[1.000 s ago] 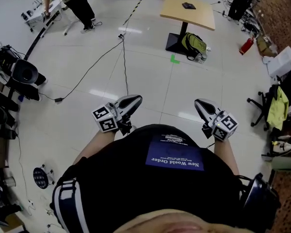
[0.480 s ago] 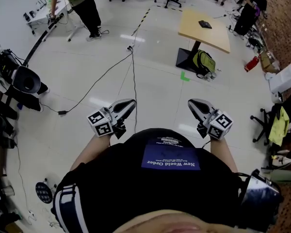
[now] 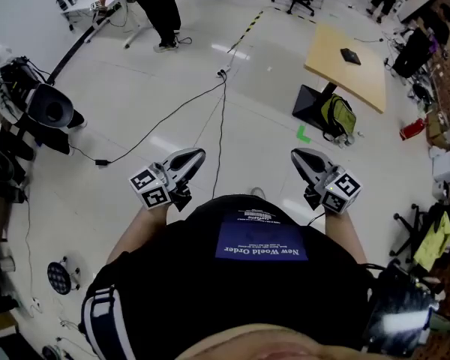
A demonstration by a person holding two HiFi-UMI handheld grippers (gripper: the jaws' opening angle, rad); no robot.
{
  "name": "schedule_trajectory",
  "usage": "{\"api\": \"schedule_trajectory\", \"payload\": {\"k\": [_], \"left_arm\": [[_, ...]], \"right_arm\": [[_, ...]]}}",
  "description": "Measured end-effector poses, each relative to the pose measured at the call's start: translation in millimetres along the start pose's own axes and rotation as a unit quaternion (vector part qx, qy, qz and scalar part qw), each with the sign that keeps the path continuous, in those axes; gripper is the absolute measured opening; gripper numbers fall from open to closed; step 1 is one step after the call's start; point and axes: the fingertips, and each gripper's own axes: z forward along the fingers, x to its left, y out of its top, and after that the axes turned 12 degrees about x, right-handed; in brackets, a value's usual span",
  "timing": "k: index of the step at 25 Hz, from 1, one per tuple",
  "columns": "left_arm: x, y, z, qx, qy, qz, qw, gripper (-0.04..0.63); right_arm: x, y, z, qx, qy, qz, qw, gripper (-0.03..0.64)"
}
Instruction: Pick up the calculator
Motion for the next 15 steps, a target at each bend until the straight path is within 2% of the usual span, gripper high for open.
{"api": "schedule_trajectory", "payload": {"k": [3, 7, 11, 15], "left_arm": [[33, 27, 36, -0.019, 0.038, 0.003, 0.9991, 0.003], [64, 58, 85, -0.031, 0.074, 0.006, 0.9967, 0.003], [100, 88, 133, -0.055, 0.078, -0.012, 0.9953, 0.003], [139, 101, 158, -0.03, 0.087, -0.007, 0.9957, 0.003]], "right_arm": [[-67, 13, 17, 0.02, 0.025, -0.05, 0.998, -0.015], [-133, 53, 36, 0.036, 0.067, -0.08, 0.994, -0.015], [-197, 79, 58, 0.037, 0.09, -0.083, 0.992, -0.015], [-235, 82, 90, 0.051, 0.105, -0.078, 0.99, -0.015]]}}
